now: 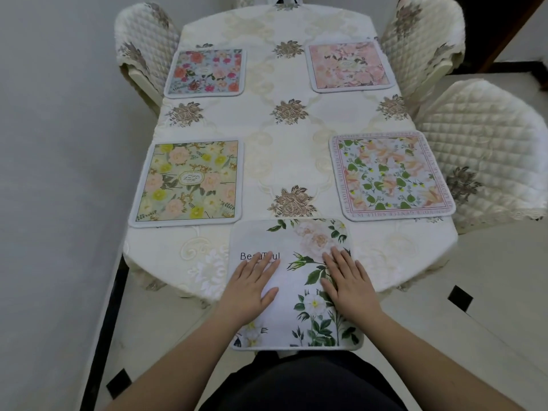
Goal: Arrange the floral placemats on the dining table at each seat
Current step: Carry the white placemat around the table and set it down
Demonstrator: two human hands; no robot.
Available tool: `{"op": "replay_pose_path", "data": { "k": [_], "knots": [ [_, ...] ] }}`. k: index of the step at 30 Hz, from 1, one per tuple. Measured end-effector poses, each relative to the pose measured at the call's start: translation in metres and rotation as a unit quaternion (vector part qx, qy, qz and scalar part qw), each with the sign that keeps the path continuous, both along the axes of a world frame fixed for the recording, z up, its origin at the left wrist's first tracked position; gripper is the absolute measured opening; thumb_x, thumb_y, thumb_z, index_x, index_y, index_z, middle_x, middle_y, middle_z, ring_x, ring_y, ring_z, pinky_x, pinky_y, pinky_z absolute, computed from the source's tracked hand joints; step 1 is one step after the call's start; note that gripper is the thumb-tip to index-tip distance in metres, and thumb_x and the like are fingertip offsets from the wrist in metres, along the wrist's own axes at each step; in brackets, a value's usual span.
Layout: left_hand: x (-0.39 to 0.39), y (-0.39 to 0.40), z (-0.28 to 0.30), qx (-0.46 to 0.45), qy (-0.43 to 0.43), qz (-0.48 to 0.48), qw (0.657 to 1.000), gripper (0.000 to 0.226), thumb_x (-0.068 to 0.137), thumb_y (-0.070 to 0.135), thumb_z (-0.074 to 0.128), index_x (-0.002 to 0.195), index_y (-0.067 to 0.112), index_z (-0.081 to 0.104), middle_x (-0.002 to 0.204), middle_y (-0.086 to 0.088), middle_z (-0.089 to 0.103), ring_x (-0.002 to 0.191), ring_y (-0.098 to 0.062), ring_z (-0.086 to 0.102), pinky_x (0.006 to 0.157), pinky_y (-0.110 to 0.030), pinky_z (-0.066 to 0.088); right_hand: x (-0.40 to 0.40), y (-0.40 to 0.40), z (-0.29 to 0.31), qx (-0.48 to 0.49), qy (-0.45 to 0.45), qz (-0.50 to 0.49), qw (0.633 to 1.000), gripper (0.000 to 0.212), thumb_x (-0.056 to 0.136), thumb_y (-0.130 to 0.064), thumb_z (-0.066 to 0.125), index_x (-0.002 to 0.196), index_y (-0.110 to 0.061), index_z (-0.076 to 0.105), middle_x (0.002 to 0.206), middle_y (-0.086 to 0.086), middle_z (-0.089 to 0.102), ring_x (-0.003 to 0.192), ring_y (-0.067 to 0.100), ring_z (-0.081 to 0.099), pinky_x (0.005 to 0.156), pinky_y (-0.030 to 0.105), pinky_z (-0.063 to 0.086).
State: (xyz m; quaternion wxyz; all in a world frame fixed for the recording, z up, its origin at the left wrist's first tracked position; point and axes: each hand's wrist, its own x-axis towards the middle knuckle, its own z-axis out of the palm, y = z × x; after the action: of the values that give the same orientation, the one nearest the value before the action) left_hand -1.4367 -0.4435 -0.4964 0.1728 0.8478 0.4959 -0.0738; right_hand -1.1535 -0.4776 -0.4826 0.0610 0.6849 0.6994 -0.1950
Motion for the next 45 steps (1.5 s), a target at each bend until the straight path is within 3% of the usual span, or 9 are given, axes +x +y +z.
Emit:
{"op": "replay_pose_path", "data": {
  "k": [8,19,23,29,34,36,39,42,45],
  "knots": [
    [-0.026,-0.003,-0.004,0.013,0.011,0.055,0.998,0.065,0.102,0.061,0.017,0.160,0.031,0.008,0.167,0.007,0.007,0.153,-0.016,0.004,0.121,-0.035,-0.001,0.018,-0.007,0.001,0.021,0.006,-0.084,0.996,0.071,0.089,-0.067,-0.002,0.153,-0.040,-0.007,0.162,-0.004,-0.015,0.150,0.016,-0.013,0.120,0.035,-0.006],
    [-0.042,-0.012,0.007,-0.017,0.029,0.141,0.989,0.073,0.090,0.069,0.007,0.155,0.040,-0.007,0.164,-0.016,-0.011,0.153,-0.031,-0.007,0.117,-0.037,-0.009,0.014,-0.027,0.011,0.017,0.016,-0.129,0.991,0.078,0.085,-0.052,-0.001,0.158,-0.024,0.008,0.165,-0.005,0.004,0.151,0.011,-0.003,0.120,0.036,-0.010],
    [-0.037,-0.012,0.019,-0.056,0.021,0.124,0.991,0.080,0.076,0.071,-0.002,0.146,0.041,-0.027,0.152,-0.004,-0.038,0.143,-0.017,-0.034,0.114,-0.032,-0.021,0.002,-0.022,0.018,-0.009,0.092,-0.167,0.982,0.065,0.100,-0.043,0.031,0.157,-0.021,0.011,0.165,-0.005,0.006,0.150,0.009,-0.003,0.120,0.033,-0.010],
    [-0.051,-0.013,0.033,-0.106,-0.113,0.152,0.976,0.079,0.079,0.070,0.020,0.147,0.047,-0.013,0.158,0.014,-0.021,0.145,-0.001,-0.018,0.118,-0.027,-0.006,-0.005,-0.017,0.040,0.026,0.261,-0.286,0.922,0.059,0.096,-0.016,0.046,0.152,-0.021,0.031,0.157,-0.004,0.032,0.147,0.015,0.020,0.123,0.034,0.003],
    [-0.057,-0.014,0.047,-0.157,-0.329,0.212,0.907,0.073,0.098,0.032,0.057,0.150,0.051,0.010,0.161,0.026,0.012,0.147,0.004,0.018,0.117,-0.028,0.027,-0.014,-0.015,0.060,0.059,0.397,-0.378,0.834,0.053,0.099,-0.016,0.043,0.146,-0.036,0.034,0.144,-0.013,0.046,0.121,0.013,0.053,0.095,0.042,0.050],
    [-0.056,-0.014,0.053,-0.201,-0.402,0.270,0.852,0.072,0.099,0.019,0.060,0.150,0.047,0.017,0.154,0.022,0.033,0.135,0.009,0.041,0.105,-0.021,0.043,-0.014,-0.011,0.061,0.044,0.415,-0.393,0.819,0.056,0.098,-0.014,0.045,0.147,-0.038,0.030,0.140,-0.010,0.046,0.118,0.017,0.055,0.092,0.046,0.051],
    [-0.052,-0.013,0.059,-0.239,-0.447,0.323,0.799,0.076,0.099,0.010,0.059,0.152,0.044,0.016,0.147,0.034,0.032,0.120,0.017,0.049,0.095,-0.018,0.051,-0.011,-0.008,0.062,0.003,0.449,-0.401,0.799,0.057,0.098,-0.010,0.048,0.145,-0.039,0.036,0.135,-0.005,0.054,0.115,0.019,0.059,0.101,0.048,0.048],
    [-0.051,-0.008,0.059,-0.264,-0.476,0.367,0.754,0.082,0.099,0.006,0.058,0.154,0.041,0.010,0.152,0.022,0.035,0.131,-0.003,0.050,0.103,-0.035,0.050,-0.010,-0.009,0.066,-0.023,0.459,-0.356,0.814,0.055,0.097,-0.010,0.052,0.141,-0.042,0.043,0.135,-0.011,0.058,0.118,0.013,0.059,0.105,0.045,0.045],
    [-0.053,-0.005,0.055,-0.314,-0.460,0.386,0.735,0.082,0.098,0.011,0.061,0.153,0.044,0.009,0.145,0.005,0.053,0.123,-0.015,0.061,0.100,-0.044,0.052,-0.016,-0.015,0.065,-0.037,0.407,-0.314,0.857,0.069,0.097,-0.022,0.059,0.152,-0.040,0.022,0.149,-0.012,0.041,0.129,0.012,0.046,0.109,0.036,0.037]
  ]
}}
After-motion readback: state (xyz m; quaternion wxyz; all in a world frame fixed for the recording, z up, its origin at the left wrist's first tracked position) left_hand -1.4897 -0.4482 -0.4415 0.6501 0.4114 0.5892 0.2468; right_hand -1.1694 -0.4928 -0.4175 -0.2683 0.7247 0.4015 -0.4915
